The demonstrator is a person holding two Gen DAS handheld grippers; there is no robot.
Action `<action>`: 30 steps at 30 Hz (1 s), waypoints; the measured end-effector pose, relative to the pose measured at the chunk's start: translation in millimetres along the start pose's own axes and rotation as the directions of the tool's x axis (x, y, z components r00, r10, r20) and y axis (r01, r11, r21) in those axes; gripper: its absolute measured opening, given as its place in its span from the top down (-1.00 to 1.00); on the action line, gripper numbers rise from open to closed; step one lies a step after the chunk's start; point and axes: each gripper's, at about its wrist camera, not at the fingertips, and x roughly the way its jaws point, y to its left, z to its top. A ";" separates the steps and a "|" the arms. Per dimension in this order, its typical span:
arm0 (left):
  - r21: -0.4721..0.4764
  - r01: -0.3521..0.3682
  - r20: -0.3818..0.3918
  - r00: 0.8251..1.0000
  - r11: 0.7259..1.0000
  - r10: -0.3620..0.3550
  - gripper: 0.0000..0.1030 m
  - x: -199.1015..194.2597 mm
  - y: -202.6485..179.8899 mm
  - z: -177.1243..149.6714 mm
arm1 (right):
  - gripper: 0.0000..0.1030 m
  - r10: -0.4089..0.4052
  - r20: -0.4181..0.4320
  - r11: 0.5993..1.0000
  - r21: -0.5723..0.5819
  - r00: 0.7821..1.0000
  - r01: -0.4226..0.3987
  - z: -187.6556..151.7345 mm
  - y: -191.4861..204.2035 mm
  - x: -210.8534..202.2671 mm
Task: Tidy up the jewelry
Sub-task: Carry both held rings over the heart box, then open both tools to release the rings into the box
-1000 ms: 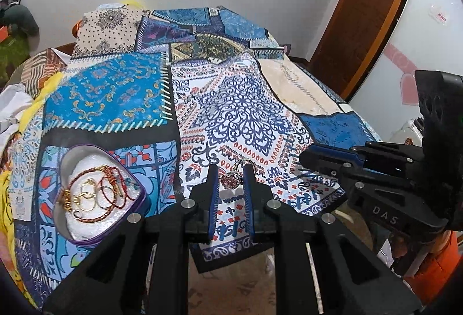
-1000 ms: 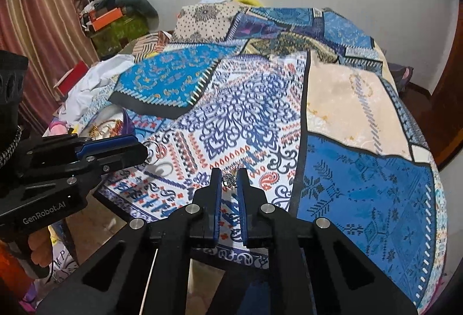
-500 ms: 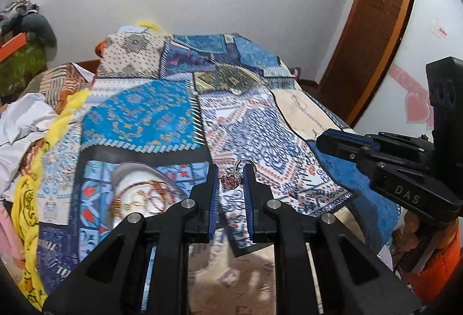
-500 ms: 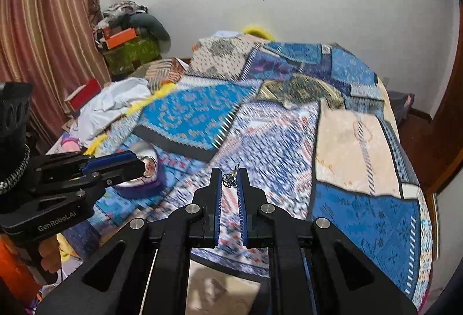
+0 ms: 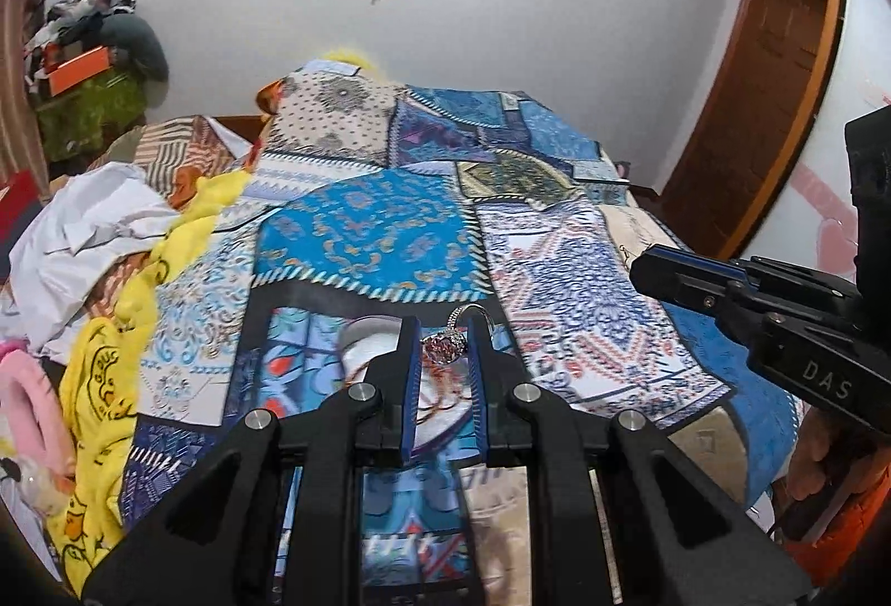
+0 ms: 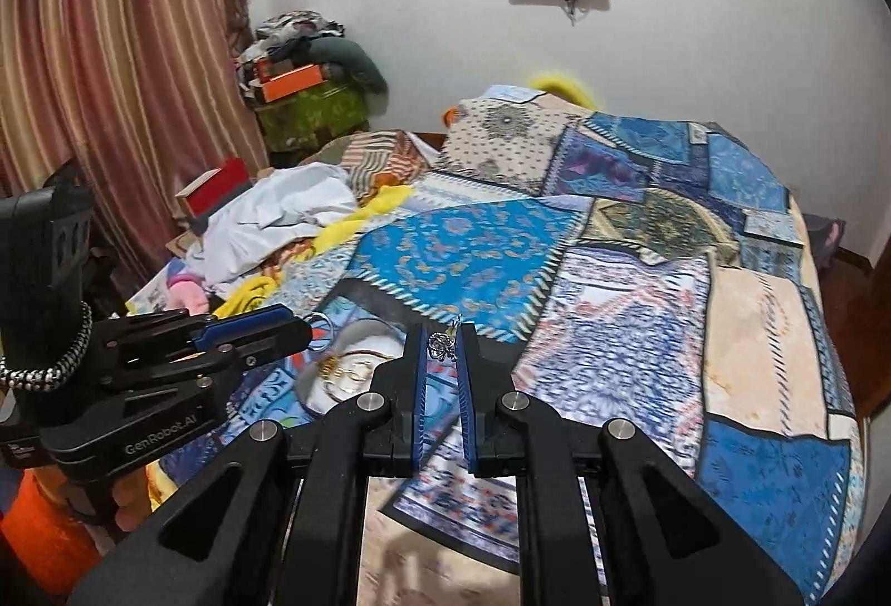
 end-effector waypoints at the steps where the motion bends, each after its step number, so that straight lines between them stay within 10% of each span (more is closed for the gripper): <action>1: -0.004 -0.007 -0.005 1.000 1.000 0.007 0.71 1.1 4.2 -1.6 | 0.82 0.007 -0.003 1.000 -0.003 1.000 -0.007 -0.8 2.4 1.7; 30: -0.033 0.002 -0.158 0.987 0.999 -0.007 0.71 55.7 36.7 -34.4 | 0.82 0.117 -0.231 0.993 0.000 0.966 -0.120 -12.3 31.2 102.9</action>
